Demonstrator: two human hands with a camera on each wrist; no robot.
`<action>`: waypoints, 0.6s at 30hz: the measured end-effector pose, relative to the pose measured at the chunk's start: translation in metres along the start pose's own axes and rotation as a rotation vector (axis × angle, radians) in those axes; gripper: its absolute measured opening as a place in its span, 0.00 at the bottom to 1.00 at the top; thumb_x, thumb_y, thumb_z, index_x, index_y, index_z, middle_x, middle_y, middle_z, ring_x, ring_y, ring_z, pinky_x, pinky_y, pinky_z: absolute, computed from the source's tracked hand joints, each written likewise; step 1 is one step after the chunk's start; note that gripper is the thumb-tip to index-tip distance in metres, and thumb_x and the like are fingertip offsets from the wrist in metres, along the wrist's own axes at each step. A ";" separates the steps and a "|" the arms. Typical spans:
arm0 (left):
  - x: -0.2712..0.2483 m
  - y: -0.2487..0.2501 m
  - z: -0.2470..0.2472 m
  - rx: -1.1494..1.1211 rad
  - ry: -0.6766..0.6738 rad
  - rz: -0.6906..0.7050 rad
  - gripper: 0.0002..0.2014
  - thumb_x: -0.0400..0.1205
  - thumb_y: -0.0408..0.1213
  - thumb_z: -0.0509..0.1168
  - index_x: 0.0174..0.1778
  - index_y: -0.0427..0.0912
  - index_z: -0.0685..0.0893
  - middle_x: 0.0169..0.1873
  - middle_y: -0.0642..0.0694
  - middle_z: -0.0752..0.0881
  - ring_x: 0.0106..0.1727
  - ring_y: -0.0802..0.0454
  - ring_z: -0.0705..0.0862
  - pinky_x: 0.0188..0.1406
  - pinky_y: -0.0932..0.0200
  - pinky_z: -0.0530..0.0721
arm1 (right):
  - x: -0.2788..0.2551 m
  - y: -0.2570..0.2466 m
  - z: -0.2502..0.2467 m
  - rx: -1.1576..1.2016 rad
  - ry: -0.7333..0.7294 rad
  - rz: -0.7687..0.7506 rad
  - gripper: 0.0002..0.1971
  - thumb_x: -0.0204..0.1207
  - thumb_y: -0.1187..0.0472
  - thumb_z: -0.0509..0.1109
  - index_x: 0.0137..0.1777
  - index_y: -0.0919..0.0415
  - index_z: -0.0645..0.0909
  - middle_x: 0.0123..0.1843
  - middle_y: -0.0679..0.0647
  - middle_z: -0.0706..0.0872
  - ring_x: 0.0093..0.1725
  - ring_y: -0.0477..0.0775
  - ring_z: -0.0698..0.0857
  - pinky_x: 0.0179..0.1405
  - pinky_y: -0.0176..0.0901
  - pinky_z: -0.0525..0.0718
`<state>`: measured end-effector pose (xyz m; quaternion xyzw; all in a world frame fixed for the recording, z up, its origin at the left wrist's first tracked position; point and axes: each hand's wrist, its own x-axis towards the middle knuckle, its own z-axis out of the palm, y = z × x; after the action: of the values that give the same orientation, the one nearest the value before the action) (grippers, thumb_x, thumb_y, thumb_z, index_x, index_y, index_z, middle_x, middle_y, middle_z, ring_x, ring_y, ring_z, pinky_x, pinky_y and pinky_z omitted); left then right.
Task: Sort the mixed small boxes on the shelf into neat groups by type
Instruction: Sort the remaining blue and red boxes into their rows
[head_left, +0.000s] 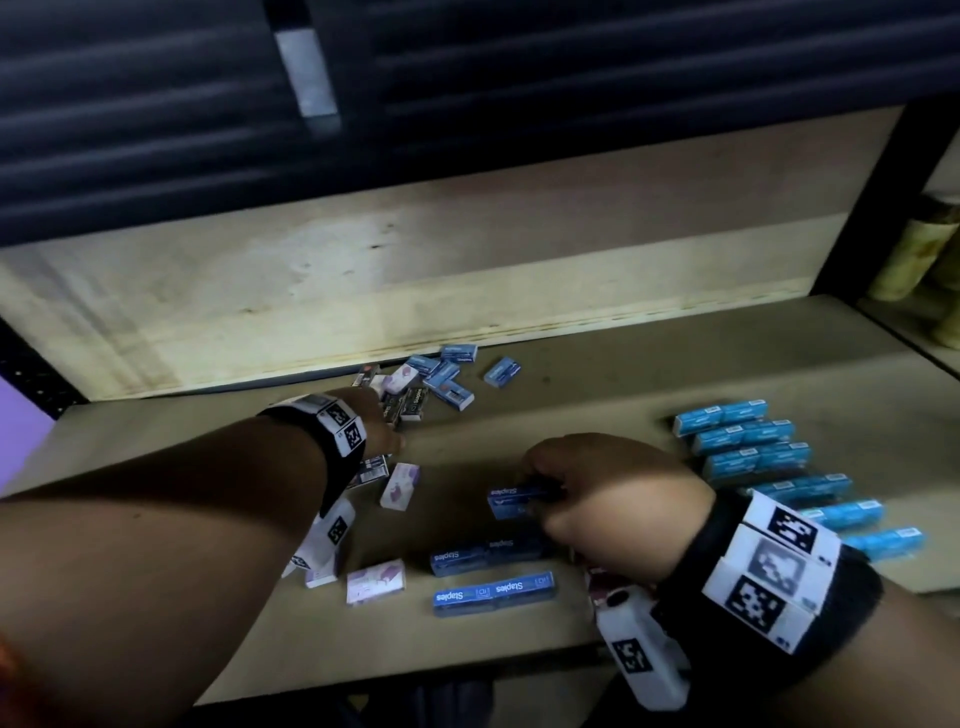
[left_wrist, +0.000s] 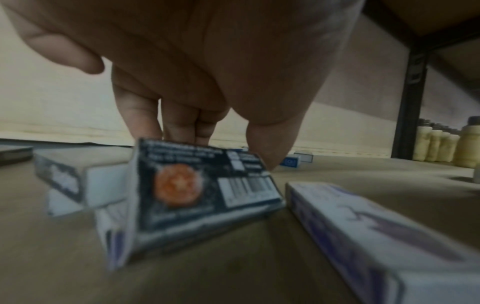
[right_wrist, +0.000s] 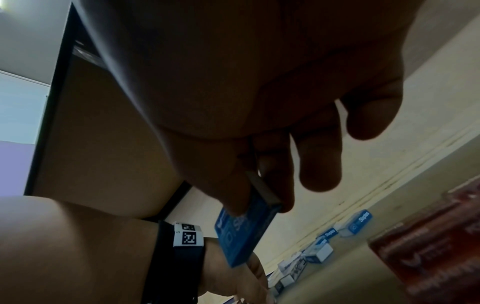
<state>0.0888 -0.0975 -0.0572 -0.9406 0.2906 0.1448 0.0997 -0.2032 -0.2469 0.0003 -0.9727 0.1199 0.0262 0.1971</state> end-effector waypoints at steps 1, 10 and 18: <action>0.000 0.000 0.000 0.002 -0.001 -0.005 0.43 0.63 0.68 0.69 0.72 0.50 0.76 0.46 0.47 0.86 0.42 0.48 0.85 0.44 0.55 0.86 | 0.000 0.000 0.000 0.004 0.000 0.001 0.18 0.71 0.45 0.68 0.62 0.38 0.79 0.58 0.42 0.86 0.56 0.46 0.84 0.55 0.42 0.82; -0.014 -0.001 -0.006 -0.169 0.101 0.006 0.36 0.59 0.73 0.65 0.59 0.57 0.82 0.49 0.53 0.87 0.46 0.52 0.86 0.51 0.52 0.87 | 0.001 0.003 0.003 0.001 0.010 0.013 0.18 0.71 0.45 0.68 0.61 0.39 0.80 0.56 0.41 0.85 0.55 0.45 0.83 0.54 0.44 0.83; -0.079 0.016 -0.016 -0.453 0.234 0.115 0.18 0.76 0.61 0.56 0.48 0.57 0.86 0.43 0.56 0.86 0.44 0.58 0.83 0.42 0.61 0.77 | 0.000 0.003 0.002 0.006 0.039 0.041 0.18 0.69 0.44 0.66 0.60 0.39 0.79 0.53 0.41 0.86 0.52 0.44 0.84 0.52 0.46 0.83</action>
<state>0.0206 -0.0741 -0.0180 -0.9313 0.3131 0.1015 -0.1560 -0.2039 -0.2490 -0.0024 -0.9697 0.1438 0.0109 0.1970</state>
